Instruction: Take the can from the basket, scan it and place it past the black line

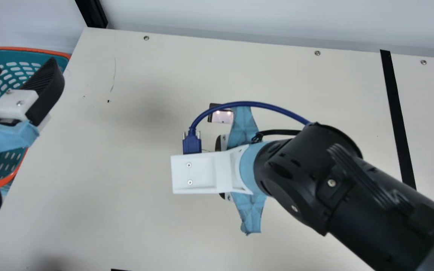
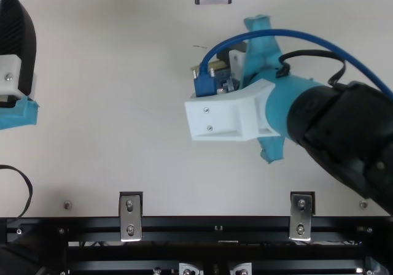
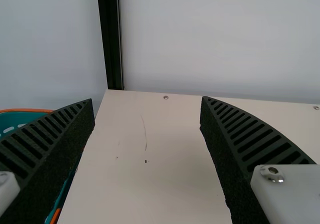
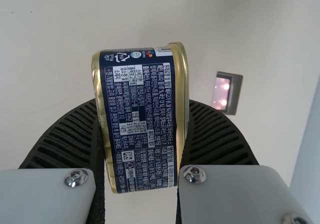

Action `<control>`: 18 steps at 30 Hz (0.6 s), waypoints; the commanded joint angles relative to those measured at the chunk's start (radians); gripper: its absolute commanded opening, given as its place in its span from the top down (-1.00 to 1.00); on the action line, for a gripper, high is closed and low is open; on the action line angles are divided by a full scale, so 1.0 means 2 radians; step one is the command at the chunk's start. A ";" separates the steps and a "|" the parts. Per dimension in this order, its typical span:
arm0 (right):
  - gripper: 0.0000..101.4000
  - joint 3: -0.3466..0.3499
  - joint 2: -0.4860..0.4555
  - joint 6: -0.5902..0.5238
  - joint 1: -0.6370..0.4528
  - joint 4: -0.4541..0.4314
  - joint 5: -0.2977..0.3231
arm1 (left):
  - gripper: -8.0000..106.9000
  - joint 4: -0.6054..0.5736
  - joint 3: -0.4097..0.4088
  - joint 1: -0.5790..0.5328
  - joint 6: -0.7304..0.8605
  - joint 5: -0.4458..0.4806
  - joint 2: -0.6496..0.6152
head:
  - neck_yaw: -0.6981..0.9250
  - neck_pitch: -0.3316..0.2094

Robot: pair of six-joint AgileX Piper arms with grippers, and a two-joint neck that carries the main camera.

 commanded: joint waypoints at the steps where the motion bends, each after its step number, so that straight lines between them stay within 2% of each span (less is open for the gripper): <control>1: 1.00 -0.001 -0.008 0.020 -0.002 -0.002 -0.001 | -0.71 0.000 0.000 0.000 0.000 0.000 0.000 | -0.012 -0.015; 9: 1.00 0.010 -0.048 0.086 -0.021 -0.021 -0.006 | -0.71 0.000 0.000 0.000 0.000 0.000 0.000 | -0.053 -0.022; 18: 1.00 0.040 -0.088 0.167 -0.062 -0.044 -0.020 | -0.71 0.000 0.000 0.000 0.000 0.000 0.000 | -0.154 -0.031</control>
